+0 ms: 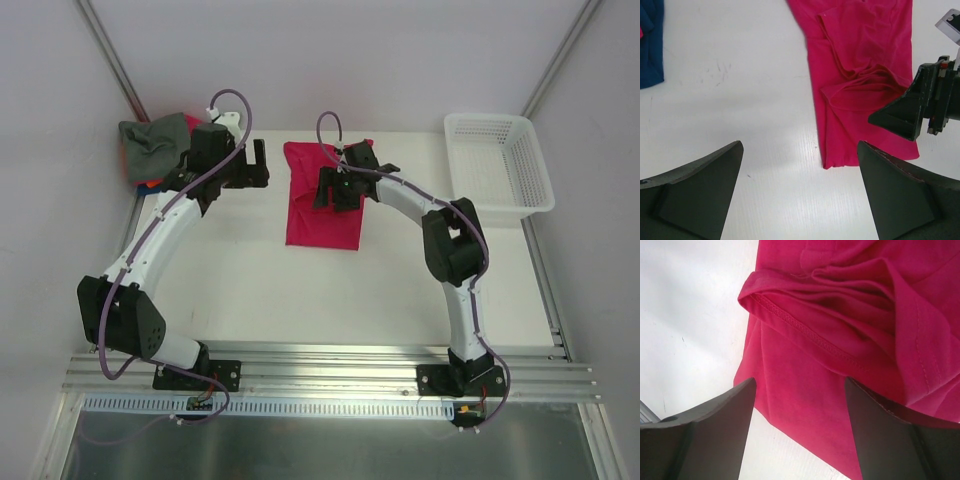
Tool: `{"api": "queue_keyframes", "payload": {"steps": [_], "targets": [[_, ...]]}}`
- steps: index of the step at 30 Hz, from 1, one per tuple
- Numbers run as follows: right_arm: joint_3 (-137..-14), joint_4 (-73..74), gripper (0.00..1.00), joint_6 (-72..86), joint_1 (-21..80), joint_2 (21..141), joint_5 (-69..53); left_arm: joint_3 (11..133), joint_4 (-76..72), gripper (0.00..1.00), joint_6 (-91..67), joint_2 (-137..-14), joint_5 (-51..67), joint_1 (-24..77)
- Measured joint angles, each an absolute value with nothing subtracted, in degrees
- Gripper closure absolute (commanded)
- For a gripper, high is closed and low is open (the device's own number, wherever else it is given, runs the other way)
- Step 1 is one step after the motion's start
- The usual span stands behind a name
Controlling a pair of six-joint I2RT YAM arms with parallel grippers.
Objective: Fold and stack the t-shirts
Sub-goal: Fold the folded rectangular tshirt in 1/3 of the way
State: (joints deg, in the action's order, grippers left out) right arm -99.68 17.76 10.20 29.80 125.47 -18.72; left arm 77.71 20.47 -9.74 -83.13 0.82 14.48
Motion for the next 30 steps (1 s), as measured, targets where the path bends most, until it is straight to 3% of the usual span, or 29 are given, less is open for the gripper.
{"api": "queue_keyframes", "payload": {"steps": [6, 16, 30], "targets": [[-100.88, 18.04, 0.25, 10.20, 29.93, 125.86, -18.20, 77.71, 20.47, 0.01, -9.74, -83.13, 0.73, 13.32], [-114.45, 16.71, 0.24, 7.84, 28.34, 133.64, -15.51, 75.96, 20.47, 0.01, -8.71, -82.59, -0.69, 15.05], [-105.08, 15.99, 0.24, 7.44, 28.40, 127.31, -15.46, 75.16, 20.80, 0.01, -9.85, -82.59, -0.64, 16.51]]}}
